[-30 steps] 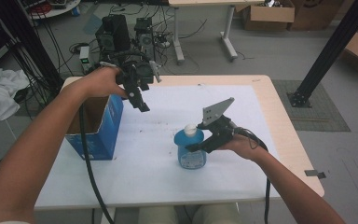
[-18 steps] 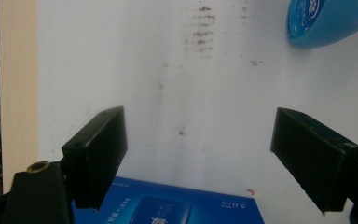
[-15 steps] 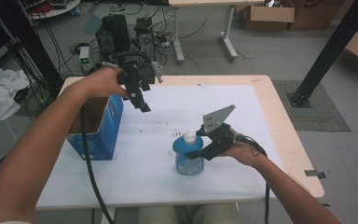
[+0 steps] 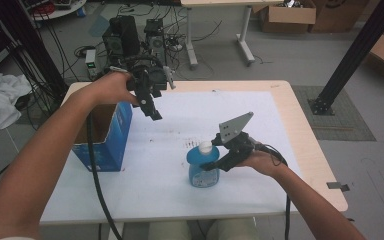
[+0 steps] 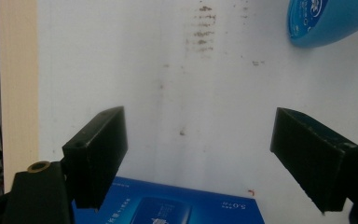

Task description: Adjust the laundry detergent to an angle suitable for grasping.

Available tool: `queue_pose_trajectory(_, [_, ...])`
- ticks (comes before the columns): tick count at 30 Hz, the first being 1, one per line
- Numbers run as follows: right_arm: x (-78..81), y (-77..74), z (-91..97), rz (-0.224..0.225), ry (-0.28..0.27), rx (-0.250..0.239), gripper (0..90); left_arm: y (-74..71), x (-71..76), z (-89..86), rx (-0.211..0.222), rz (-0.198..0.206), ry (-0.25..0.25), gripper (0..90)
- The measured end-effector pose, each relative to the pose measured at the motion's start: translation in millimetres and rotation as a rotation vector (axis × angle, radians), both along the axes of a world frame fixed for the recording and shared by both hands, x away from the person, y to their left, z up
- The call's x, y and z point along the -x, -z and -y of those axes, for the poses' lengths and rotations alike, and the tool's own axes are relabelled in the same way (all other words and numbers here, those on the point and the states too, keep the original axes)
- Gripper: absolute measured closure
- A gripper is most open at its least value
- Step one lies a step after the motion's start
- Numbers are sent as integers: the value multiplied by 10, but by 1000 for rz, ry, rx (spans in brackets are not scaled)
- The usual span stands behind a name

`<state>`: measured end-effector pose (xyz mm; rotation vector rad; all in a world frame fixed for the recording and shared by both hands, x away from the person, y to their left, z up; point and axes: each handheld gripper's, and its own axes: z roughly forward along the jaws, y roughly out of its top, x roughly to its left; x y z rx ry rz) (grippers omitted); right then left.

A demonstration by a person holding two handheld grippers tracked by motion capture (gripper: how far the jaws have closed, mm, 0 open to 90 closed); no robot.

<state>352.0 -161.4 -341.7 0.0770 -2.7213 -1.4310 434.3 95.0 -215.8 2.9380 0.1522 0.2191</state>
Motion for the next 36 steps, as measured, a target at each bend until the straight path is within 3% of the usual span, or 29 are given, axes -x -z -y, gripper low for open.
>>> queue_pose_trajectory(9, [-84, 18, 65, -44, -3, 9, 406, 2, -1, 14, 4, 0, -3, 195])
queue_pose_trajectory(14, [-77, -10, 110, -100, 40, 2, 220, 6, -9, 13, 4, -1, -3, 195])
queue_pose_trajectory(15, [-69, -39, 132, -113, 44, -11, 200, 2, -9, 12, 2, -2, -5, 194])
queue_pose_trajectory(19, [-55, -244, 300, -93, 68, -58, 179, -10, -3, 6, -2, -1, -10, 193])
queue_pose_trajectory(21, [-68, -350, 419, -80, 92, -54, 179, -11, 3, -1, 5, 0, -14, 192])
queue_pose_trajectory(25, [-108, -481, 668, -63, 154, -2, 161, -26, 9, -14, 7, 8, -18, 195])
queue_pose_trajectory(27, [-121, -490, 779, -63, 190, 55, 152, -31, 5, -26, 12, 11, -25, 193])
queue_pose_trajectory(32, [-138, -391, 1003, -124, 257, 232, 156, -34, 16, -18, 12, 14, -30, 191])
queue_pose_trajectory(36, [-68, -409, 1186, -99, 278, 322, 167, -44, 32, 17, 6, 15, -26, 192])
